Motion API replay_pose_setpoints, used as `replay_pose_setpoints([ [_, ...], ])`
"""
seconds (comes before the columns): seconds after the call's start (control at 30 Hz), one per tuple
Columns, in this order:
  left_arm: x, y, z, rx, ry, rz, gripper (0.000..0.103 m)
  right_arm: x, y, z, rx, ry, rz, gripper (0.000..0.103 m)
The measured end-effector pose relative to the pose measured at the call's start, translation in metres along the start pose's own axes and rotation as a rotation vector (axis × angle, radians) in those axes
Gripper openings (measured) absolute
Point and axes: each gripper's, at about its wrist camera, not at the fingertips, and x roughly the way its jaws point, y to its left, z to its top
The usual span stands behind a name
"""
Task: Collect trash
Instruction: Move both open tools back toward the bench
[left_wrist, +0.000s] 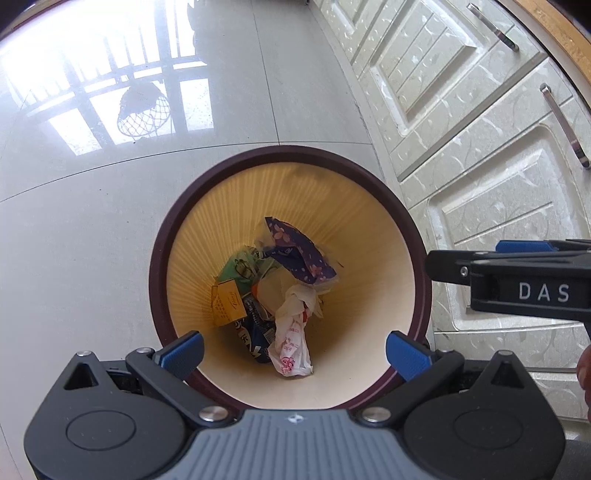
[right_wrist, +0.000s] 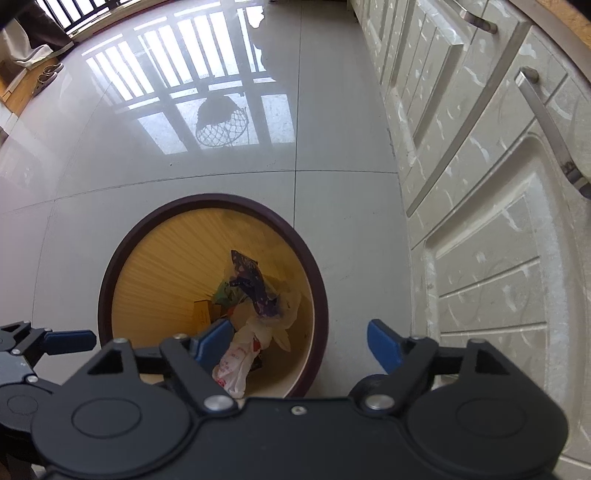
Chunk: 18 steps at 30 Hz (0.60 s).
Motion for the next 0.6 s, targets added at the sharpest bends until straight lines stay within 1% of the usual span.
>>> replay_pose_setpoints([
  [0.03,-0.001,0.001,0.0,-0.004,-0.002,0.001,0.103,-0.001,-0.001,0.0,0.0,-0.004,-0.002,0.085],
  [0.13,-0.005,0.002,-0.001,-0.009,-0.01,0.009,0.103,-0.001,-0.003,0.0,-0.005,-0.008,-0.004,0.099],
  [0.23,-0.008,0.004,-0.003,-0.015,-0.018,0.018,0.103,-0.002,-0.003,-0.002,-0.022,-0.019,-0.016,0.103],
  [0.33,-0.011,0.009,-0.005,-0.034,-0.026,0.029,0.103,-0.002,-0.003,-0.004,-0.036,-0.016,-0.033,0.103],
  [0.5,-0.021,0.017,-0.01,-0.071,-0.049,0.052,0.103,-0.007,-0.006,-0.004,-0.042,-0.023,-0.025,0.103],
  [0.6,-0.029,0.022,-0.012,-0.088,-0.072,0.081,0.103,-0.01,-0.006,-0.005,-0.049,-0.028,-0.023,0.103],
])
